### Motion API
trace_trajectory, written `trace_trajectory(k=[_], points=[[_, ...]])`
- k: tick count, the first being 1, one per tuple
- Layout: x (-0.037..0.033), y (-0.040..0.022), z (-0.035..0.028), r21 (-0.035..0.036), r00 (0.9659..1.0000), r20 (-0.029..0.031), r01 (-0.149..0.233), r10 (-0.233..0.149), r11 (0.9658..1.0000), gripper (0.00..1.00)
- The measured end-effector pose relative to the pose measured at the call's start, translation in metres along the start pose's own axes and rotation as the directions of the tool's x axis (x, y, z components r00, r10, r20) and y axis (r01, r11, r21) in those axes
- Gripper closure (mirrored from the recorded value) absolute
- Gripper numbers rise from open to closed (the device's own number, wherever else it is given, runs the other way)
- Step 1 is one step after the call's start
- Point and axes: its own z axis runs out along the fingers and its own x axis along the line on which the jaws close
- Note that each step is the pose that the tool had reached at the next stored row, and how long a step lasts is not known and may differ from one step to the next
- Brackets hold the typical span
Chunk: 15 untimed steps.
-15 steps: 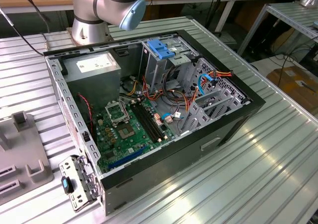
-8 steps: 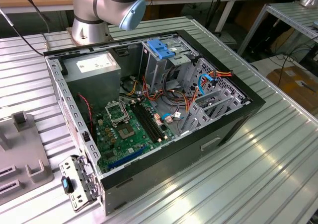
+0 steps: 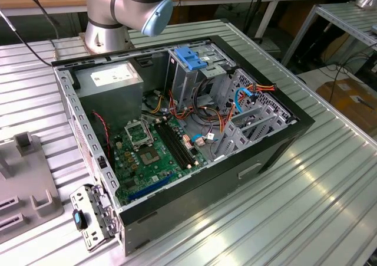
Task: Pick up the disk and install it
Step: 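Reach for the disk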
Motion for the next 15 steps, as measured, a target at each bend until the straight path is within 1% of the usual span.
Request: trace_trajectory(k=[5, 7, 12, 13, 15], points=[[0.0004, 0.0048, 0.0002, 0.0, 1.0, -0.0001, 0.0, 0.0, 1.0, 0.89], [0.0008, 0.0084, 0.0006, 0.0, 1.0, 0.0, 0.0, 0.0, 1.0, 0.89], [0.0025, 0.0266, 0.0026, -0.0001, 1.0, 0.0, 0.0, 0.0, 1.0, 0.89], [0.0029, 0.0311, 0.0033, -0.0001, 1.0, 0.0, 0.0, 0.0, 1.0, 0.89], [0.0033, 0.0358, 0.0039, 0.0, 1.0, -0.0001, 0.0, 0.0, 1.0, 0.89]])
